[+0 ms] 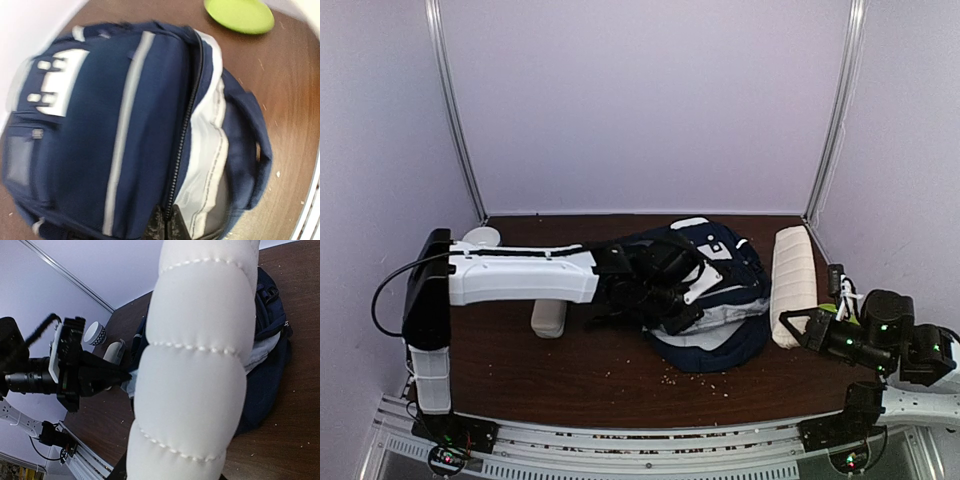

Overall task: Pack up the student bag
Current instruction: Place the stationery in the student bag.

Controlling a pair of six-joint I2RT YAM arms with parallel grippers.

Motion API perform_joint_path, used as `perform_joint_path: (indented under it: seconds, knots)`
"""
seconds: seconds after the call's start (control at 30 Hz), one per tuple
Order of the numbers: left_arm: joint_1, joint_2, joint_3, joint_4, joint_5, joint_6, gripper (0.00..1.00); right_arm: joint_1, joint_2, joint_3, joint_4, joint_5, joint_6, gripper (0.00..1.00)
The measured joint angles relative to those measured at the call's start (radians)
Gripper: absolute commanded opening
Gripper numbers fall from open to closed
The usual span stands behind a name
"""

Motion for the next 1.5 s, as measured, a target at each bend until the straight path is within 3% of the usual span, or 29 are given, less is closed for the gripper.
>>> perform_joint_path:
  seconds: [0.2,0.43,0.77,1.1,1.5]
  knots:
    - [0.082,-0.152,-0.026,0.088,-0.105,-0.045,0.0,0.0,0.003,0.024,0.027,-0.091,0.001,0.31]
    - [0.1,-0.18,-0.026,0.158,-0.233,-0.098,0.0,0.0,0.002,-0.032,0.111,-0.248,0.05,0.31]
    - [0.097,-0.18,-0.089,0.239,-0.181,-0.164,0.0,0.0,0.031,-0.208,0.242,-0.41,0.2,0.3]
    - [0.05,-0.18,-0.175,0.312,-0.077,-0.174,0.0,-0.006,0.278,-0.262,0.528,-0.5,0.312,0.29]
    - [0.034,-0.229,-0.287,0.408,0.004,-0.198,0.0,-0.045,0.619,-0.209,0.809,-0.576,0.301,0.29]
